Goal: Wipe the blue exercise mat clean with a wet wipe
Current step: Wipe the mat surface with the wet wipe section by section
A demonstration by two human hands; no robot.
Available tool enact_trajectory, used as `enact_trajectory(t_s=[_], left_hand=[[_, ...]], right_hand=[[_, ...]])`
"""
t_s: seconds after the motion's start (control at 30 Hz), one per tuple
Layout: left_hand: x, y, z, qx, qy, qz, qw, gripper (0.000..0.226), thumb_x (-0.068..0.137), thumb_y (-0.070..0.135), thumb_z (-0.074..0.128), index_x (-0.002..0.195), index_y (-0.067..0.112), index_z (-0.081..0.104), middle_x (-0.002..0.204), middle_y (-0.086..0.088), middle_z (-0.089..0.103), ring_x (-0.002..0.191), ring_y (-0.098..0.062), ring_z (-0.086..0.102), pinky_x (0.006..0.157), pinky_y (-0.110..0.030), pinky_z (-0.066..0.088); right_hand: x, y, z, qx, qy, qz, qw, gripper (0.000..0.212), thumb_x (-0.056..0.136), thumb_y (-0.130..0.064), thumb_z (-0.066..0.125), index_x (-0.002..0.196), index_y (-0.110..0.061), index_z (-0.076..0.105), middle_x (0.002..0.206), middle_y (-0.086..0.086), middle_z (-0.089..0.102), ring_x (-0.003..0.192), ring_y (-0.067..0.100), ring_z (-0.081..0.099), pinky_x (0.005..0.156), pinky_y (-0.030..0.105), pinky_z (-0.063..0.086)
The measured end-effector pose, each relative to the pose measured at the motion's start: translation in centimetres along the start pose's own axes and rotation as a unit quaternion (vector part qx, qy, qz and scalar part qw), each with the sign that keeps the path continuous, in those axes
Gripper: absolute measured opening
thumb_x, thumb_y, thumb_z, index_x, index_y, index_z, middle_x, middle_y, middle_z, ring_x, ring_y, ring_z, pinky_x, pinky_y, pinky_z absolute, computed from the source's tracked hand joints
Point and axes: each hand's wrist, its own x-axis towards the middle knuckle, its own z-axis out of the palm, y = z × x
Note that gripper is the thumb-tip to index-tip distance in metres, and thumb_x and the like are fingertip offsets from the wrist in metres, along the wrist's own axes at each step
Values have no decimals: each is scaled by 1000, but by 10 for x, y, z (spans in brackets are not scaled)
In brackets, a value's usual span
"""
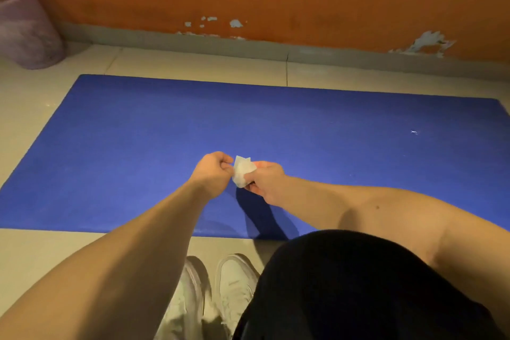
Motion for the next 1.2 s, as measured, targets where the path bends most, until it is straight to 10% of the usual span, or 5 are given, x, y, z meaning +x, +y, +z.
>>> enact_trajectory(t_s=[0.47, 0.8, 0.93, 1.07, 1.2], left_hand=[[-21, 39, 56, 44, -25, 28, 998, 20, 94, 11, 57, 112, 9, 63, 104, -7, 66, 95, -29, 63, 79, -34, 52], [16, 1, 124, 223, -43, -43, 973, 31, 95, 21, 58, 126, 15, 60, 128, -9, 53, 116, -32, 54, 92, -41, 51], [14, -19, 143, 274, -34, -47, 960, 48, 96, 24, 61, 141, 19, 48, 143, -4, 41, 132, -28, 36, 96, -38, 41], [21, -34, 147, 331, -40, -44, 942, 63, 90, 35, 69, 144, 18, 41, 150, -1, 30, 138, -27, 26, 100, -39, 40], [25, -52, 147, 351, -66, -45, 933, 89, 81, 44, 78, 152, 23, 29, 158, -2, 17, 142, -30, 19, 107, -44, 38]], right_hand=[[-36, -44, -95, -283, 5, -121, 951, 23, 84, 14, 59, 100, 0, 67, 92, 14, 67, 86, 32, 68, 88, 43, 61], [57, 13, -158, -674, -19, -232, 701, 20, 98, -7, 48, 101, -19, 64, 85, 3, 67, 79, 30, 60, 64, 38, 49], [68, 79, -161, -652, -59, -256, 711, 39, 98, -1, 45, 130, -17, 60, 129, 7, 62, 117, 31, 59, 88, 45, 53], [65, 121, -156, -700, -74, -326, 631, 49, 105, -14, 43, 154, -11, 37, 166, 10, 24, 156, 27, 13, 128, 40, 14], [60, 136, -156, -701, -112, -344, 614, 58, 112, -32, 30, 163, -11, 13, 171, 5, 2, 157, 19, -8, 118, 24, -23]])
